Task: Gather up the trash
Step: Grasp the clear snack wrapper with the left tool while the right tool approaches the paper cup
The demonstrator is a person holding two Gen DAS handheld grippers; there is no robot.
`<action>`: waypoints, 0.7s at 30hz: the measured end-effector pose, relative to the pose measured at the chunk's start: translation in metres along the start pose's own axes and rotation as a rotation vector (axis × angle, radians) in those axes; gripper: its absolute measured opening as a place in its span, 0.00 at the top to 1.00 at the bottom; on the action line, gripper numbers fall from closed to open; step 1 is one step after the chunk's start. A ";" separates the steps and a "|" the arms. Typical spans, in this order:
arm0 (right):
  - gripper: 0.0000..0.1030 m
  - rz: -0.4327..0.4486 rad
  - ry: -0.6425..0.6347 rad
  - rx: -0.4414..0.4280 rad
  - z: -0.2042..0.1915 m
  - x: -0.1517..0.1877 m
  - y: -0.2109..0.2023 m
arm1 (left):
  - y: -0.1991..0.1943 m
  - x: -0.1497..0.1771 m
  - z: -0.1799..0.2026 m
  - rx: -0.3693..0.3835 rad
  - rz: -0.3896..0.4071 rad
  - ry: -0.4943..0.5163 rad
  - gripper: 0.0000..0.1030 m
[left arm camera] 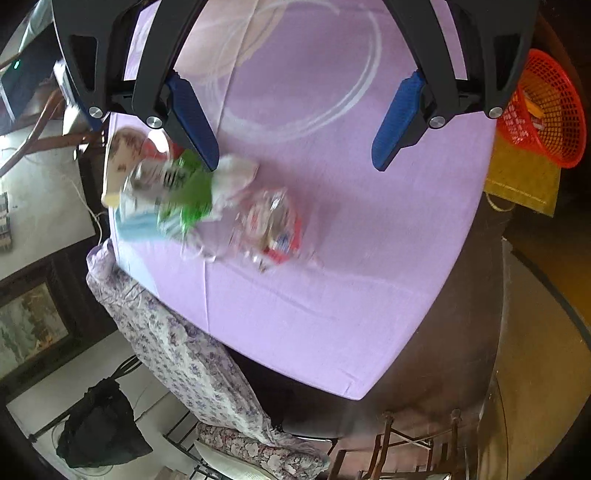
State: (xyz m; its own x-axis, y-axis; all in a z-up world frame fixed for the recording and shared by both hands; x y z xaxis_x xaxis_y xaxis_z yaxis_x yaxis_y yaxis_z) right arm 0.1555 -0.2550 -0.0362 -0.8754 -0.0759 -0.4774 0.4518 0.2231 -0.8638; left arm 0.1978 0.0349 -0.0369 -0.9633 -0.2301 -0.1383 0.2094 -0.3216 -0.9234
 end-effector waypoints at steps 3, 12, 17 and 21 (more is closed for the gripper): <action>0.30 -0.008 -0.007 -0.010 0.000 0.000 0.002 | 0.007 -0.014 0.004 0.010 -0.003 -0.021 0.19; 0.30 -0.008 0.027 -0.042 0.009 -0.001 0.004 | 0.038 -0.039 0.011 0.046 -0.050 -0.080 0.19; 0.30 -0.014 0.021 -0.044 0.007 0.000 0.007 | 0.049 -0.042 0.014 -0.010 -0.051 -0.077 0.23; 0.30 -0.012 0.025 -0.040 0.007 0.001 0.008 | 0.047 -0.038 0.016 -0.041 -0.038 -0.040 0.47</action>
Point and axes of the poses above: each gripper's, at about its wrist camera, not at the fingertips, and y roughly the way its jaws point, z to its right, x to its underside, the point moved 3 cm from there along y, roughly the way its jaws point, and after that the axes turned 9 degrees about -z, right-handed, at the moved point
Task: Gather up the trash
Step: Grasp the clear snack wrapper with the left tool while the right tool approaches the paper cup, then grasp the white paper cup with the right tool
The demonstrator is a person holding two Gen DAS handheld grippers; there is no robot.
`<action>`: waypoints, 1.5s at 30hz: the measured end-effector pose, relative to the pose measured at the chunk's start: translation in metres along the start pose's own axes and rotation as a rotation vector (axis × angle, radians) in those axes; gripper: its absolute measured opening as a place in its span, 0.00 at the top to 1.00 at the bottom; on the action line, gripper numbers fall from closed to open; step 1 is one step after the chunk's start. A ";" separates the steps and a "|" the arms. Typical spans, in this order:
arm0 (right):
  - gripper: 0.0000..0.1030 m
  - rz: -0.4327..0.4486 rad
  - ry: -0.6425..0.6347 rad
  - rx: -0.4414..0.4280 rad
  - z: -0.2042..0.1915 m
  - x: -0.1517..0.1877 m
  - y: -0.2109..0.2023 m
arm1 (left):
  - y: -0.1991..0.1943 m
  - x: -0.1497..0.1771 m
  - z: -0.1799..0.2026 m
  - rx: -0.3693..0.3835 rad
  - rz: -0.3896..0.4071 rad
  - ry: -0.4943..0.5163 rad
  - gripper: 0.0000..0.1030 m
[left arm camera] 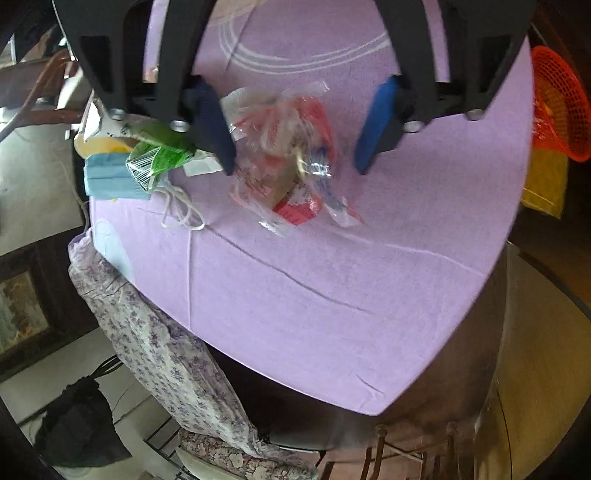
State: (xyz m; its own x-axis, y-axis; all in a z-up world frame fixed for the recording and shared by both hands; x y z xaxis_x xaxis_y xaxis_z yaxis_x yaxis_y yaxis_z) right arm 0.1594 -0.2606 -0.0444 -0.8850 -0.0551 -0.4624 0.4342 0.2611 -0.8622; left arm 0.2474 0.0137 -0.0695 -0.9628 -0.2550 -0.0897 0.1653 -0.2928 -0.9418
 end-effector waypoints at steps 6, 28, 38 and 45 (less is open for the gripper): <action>0.30 0.003 -0.012 0.015 -0.003 0.000 0.001 | -0.011 0.012 0.001 0.002 0.034 0.049 0.67; 0.47 -0.044 -0.097 0.121 -0.028 -0.045 0.037 | -0.024 0.060 -0.042 0.064 0.056 0.056 0.67; 0.69 -0.033 -0.083 0.086 -0.031 -0.045 0.032 | -0.024 0.059 -0.039 0.069 0.064 0.078 0.67; 0.70 -0.001 -0.068 0.075 -0.033 -0.034 0.012 | -0.033 0.059 -0.035 0.044 0.099 0.097 0.67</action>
Point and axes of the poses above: each gripper's, at about its wrist camera, not at the fingertips, and y roughly the way its jaws point, z to its right, x to its underside, the point moved 3 cm from there along y, roughly the way its jaws point, and after that the axes turned 9 degrees about -z, right-handed, at the moved point
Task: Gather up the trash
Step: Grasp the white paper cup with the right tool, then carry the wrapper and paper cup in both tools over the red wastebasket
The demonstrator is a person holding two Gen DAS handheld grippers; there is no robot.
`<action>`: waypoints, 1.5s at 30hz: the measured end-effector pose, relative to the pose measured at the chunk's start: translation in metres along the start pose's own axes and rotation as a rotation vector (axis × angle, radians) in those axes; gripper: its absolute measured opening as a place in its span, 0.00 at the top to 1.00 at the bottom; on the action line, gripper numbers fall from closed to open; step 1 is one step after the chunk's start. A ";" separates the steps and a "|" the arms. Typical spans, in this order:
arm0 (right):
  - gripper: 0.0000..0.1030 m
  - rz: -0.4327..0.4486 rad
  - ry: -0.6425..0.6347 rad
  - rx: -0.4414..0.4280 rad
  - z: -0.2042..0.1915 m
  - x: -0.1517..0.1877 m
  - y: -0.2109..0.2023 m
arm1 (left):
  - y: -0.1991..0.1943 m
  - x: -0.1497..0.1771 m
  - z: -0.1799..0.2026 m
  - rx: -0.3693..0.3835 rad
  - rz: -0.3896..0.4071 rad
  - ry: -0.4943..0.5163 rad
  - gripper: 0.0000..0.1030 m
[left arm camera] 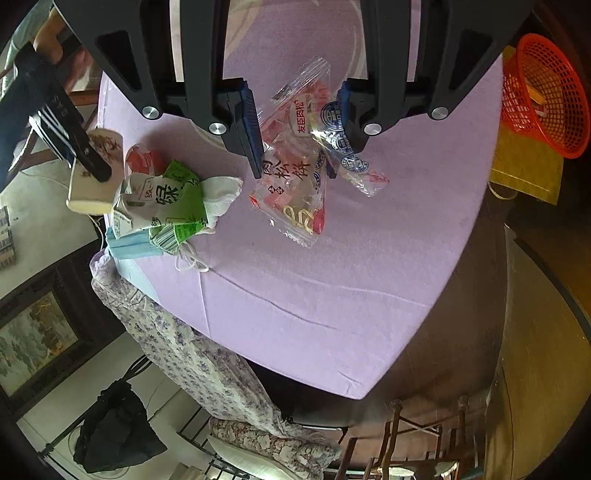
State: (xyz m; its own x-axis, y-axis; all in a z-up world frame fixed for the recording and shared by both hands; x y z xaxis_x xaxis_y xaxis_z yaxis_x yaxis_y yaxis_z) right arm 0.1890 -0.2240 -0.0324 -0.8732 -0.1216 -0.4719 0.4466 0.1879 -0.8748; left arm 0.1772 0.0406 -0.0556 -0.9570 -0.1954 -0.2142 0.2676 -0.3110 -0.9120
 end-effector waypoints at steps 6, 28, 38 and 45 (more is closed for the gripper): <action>0.70 0.008 -0.005 0.014 -0.009 0.012 -0.016 | -0.016 0.002 -0.005 0.006 0.028 -0.028 0.67; 0.70 0.004 -0.125 -0.154 -0.113 0.080 -0.062 | -0.102 0.102 -0.036 0.005 0.116 -0.034 0.67; 0.70 -0.014 -0.299 -0.206 -0.197 0.081 -0.071 | -0.146 0.118 -0.101 -0.028 0.205 -0.131 0.67; 0.70 -0.014 -0.449 -0.250 -0.267 0.070 -0.080 | -0.173 0.136 -0.168 -0.097 0.253 -0.229 0.67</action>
Point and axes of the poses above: each gripper's, at about its wrist camera, not at the fingertips, and y roughly the way its jaws point, z to its right, x to its underside, the point moved 3 cm from there along y, roughly the way its jaws point, and after that the axes turned 9 degrees about -z, right-handed, at the moved point
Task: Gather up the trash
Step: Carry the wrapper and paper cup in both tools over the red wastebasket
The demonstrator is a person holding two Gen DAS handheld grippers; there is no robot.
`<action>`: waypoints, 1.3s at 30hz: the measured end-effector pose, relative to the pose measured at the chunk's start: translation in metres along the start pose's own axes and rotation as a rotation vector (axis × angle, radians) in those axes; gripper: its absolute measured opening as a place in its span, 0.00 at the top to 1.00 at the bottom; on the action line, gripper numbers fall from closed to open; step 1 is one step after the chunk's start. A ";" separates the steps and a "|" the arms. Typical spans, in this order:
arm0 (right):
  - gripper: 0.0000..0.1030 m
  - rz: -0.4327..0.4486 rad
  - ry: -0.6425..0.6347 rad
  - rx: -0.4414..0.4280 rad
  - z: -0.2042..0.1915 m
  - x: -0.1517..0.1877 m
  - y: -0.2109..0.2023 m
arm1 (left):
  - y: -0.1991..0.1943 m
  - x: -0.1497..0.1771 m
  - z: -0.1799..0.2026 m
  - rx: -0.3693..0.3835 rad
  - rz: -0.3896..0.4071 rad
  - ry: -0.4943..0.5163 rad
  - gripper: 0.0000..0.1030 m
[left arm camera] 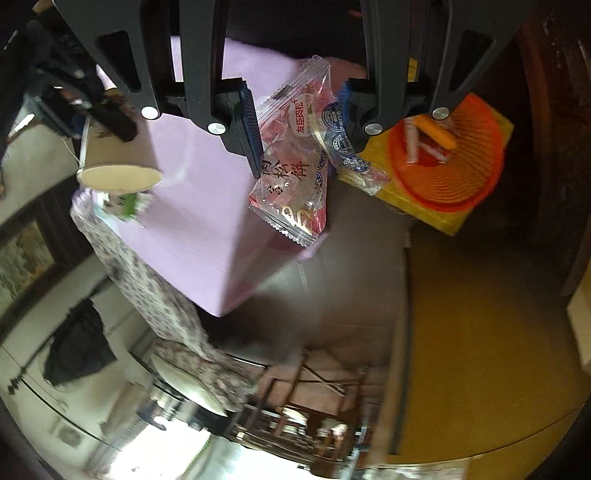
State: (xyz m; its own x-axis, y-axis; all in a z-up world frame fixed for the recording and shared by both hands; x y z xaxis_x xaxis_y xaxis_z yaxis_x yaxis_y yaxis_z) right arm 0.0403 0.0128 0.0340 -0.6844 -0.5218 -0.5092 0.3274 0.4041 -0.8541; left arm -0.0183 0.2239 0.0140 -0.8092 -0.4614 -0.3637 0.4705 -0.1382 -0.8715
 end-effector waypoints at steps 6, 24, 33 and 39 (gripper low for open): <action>0.70 -0.051 -0.119 -0.099 -0.059 -0.030 0.023 | -0.005 0.000 -0.069 -0.045 -0.005 -0.107 0.67; 0.69 -0.296 -0.389 -0.120 -0.172 -0.057 0.137 | 0.039 0.015 -0.206 -0.094 -0.118 -0.342 0.67; 0.69 -0.404 -0.423 -0.128 -0.190 -0.059 0.180 | 0.070 0.033 -0.226 -0.105 -0.184 -0.389 0.66; 0.69 -0.434 -0.402 -0.139 -0.197 -0.060 0.194 | 0.078 0.041 -0.233 -0.110 -0.199 -0.404 0.66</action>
State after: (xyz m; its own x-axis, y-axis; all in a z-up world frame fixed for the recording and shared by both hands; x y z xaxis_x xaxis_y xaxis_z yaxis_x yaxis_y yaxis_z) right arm 0.0171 0.2706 -0.0805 -0.4276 -0.8929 -0.1410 -0.0327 0.1712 -0.9847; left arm -0.0965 0.3981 -0.1456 -0.6677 -0.7429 -0.0471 0.2621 -0.1754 -0.9490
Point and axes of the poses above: each gripper's, at about its wrist camera, not at the fingertips, and y roughly the way its jaws point, z to its right, x to its underside, the point moved 3 cm from there along y, roughly the way its jaws point, and after that the axes turned 9 degrees about -z, right-handed, at the moved point
